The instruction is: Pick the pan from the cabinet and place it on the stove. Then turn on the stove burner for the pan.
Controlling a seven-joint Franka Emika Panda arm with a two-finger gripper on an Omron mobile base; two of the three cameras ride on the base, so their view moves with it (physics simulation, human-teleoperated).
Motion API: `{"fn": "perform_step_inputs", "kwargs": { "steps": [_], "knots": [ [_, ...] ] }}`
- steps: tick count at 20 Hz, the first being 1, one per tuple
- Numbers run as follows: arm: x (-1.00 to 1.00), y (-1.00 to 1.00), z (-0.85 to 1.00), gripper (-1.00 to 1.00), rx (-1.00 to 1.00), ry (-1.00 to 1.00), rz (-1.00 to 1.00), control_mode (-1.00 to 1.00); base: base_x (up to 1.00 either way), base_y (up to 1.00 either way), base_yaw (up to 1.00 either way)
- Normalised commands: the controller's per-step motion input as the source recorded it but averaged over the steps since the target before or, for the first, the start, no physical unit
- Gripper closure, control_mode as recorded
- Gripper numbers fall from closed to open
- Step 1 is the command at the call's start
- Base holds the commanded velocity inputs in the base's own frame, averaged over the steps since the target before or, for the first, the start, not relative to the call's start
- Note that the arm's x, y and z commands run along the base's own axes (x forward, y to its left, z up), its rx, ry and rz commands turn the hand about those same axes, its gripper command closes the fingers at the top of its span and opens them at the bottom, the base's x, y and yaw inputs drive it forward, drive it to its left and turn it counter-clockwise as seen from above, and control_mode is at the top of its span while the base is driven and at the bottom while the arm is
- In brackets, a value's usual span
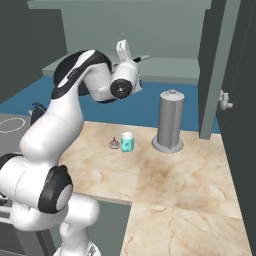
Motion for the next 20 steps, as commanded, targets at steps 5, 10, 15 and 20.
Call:
{"fn": "perform_step_inputs", "kwargs": {
  "steps": [5,10,15,20],
  "knots": [
    [-1.00,0.00,0.00,1.00,0.00,0.00,0.00,-1.00,0.00,0.00,0.00],
    [-0.99,0.01,-0.08,1.00,0.00,0.00,0.01,-1.00,0.00,0.00,0.00],
    [-0.67,0.34,-0.23,1.00,-0.01,0.08,0.09,-1.00,0.00,0.00,0.00],
    [-0.47,0.43,-0.29,1.00,0.00,0.09,0.12,-1.00,0.00,0.00,0.00]
  ]
}}
